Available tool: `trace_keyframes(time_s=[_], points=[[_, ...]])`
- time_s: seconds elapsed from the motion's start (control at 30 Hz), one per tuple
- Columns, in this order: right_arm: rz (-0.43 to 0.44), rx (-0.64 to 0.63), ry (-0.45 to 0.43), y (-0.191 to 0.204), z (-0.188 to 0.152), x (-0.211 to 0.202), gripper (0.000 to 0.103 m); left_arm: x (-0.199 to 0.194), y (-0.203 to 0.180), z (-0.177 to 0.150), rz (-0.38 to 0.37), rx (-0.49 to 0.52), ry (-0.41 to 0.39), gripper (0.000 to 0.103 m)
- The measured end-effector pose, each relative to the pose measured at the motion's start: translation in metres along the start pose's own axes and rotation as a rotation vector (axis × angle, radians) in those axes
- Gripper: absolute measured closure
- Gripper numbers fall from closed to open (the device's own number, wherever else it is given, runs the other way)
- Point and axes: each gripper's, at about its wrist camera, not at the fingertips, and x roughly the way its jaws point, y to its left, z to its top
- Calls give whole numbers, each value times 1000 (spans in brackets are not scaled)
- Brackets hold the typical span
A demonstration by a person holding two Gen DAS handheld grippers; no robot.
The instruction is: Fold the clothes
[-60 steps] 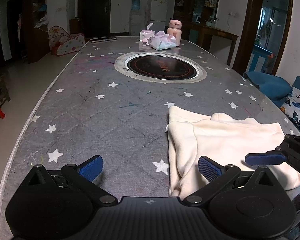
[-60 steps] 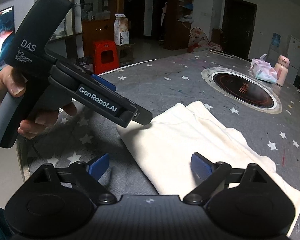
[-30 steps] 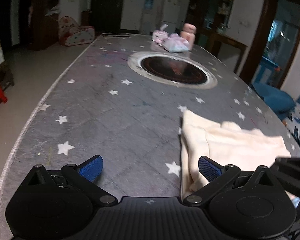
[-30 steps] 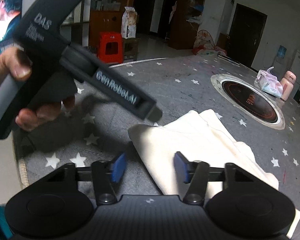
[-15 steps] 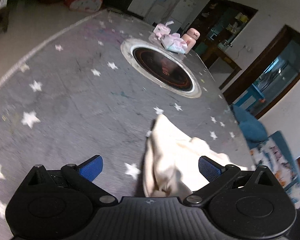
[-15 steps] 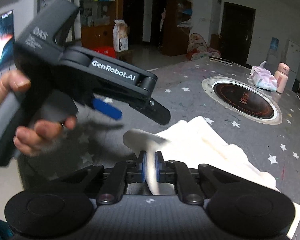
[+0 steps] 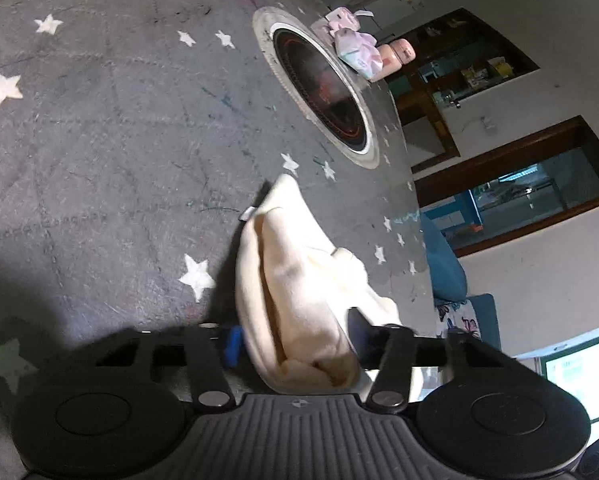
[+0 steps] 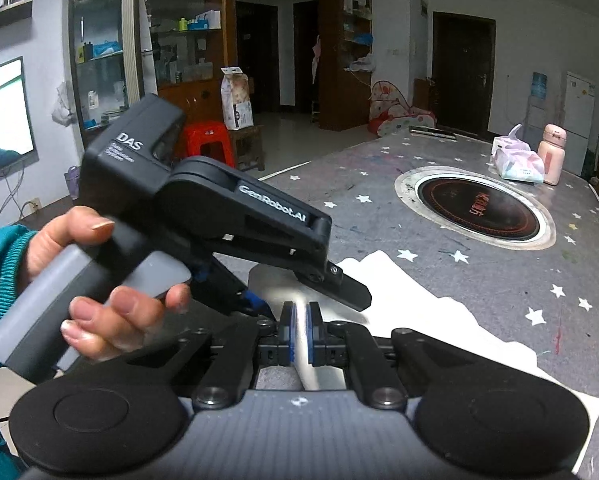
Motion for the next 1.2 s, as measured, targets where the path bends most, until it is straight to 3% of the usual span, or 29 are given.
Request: trace_keyframes(time_s=[0.1,0.2,0.3,0.6,0.83,1.2], points=[[-10,33,7,-8,-6,-5,93,1,-1,-2,9,24,-3,78],[-20,66,14,-16,-12,-11,76,1,-1,-3,18,48,-7,79],[-38,100,19,-26,-18,-17,67,2,-2,-5,27,72,-10,79],[-271,289,36,-93,-61,-50,58,3,-8,-9,63,152,-22,79],[-379,388,35,-127,-86,-65,51,3,-13,-11,87,189,-25,78],[-290,610,-25,-152,-104,-69,52,5,-21,-14,118,263,-30,78]])
